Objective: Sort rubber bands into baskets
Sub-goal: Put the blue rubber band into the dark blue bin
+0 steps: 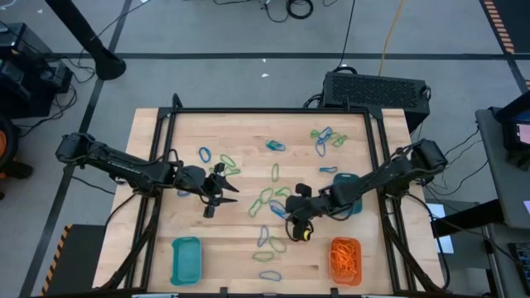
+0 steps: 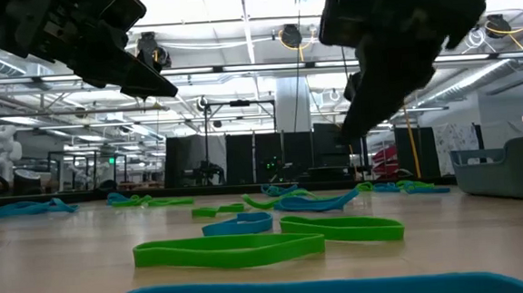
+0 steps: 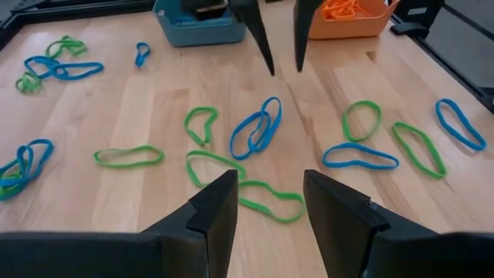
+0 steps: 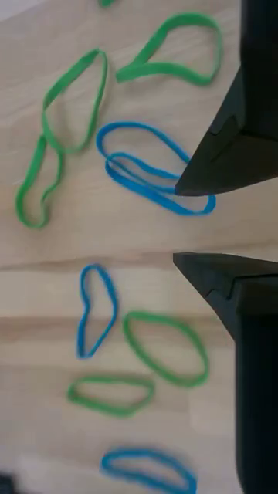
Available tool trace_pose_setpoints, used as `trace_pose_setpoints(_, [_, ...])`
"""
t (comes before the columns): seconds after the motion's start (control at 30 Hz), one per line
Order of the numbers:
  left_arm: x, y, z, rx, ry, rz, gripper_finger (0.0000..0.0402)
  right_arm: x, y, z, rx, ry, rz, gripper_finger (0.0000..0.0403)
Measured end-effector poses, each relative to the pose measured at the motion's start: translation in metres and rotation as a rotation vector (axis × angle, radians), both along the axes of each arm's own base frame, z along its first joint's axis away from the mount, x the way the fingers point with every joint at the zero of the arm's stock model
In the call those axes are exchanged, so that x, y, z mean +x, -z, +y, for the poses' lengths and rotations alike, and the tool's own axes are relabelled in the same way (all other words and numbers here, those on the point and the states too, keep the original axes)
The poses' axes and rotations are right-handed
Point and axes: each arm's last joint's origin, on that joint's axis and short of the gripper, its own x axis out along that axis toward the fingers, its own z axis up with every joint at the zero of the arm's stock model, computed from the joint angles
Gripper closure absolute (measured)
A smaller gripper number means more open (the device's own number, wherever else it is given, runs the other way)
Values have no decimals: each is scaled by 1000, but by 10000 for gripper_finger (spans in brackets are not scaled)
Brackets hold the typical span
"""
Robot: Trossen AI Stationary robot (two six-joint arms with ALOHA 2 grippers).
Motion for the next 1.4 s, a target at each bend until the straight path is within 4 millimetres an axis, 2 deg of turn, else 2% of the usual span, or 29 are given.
trace_pose_setpoints(0.3, [0,0,0,1,0,0,244,9,33,0,-133,-69,62,282])
trace_pose_setpoints(0.73, [-1,2,0,19,8,21,244,10,40,-1,-180,-67,76,282])
trace_pose_setpoints(1.03, [-1,2,0,20,8,20,244,12,54,-1,-165,-26,117,284])
trace_pose_setpoints(1.2, [-1,2,0,20,8,20,244,12,53,-1,-155,-27,114,311])
trace_pose_setpoints(1.4, [-1,2,0,20,8,20,244,11,52,-1,-136,-10,117,373])
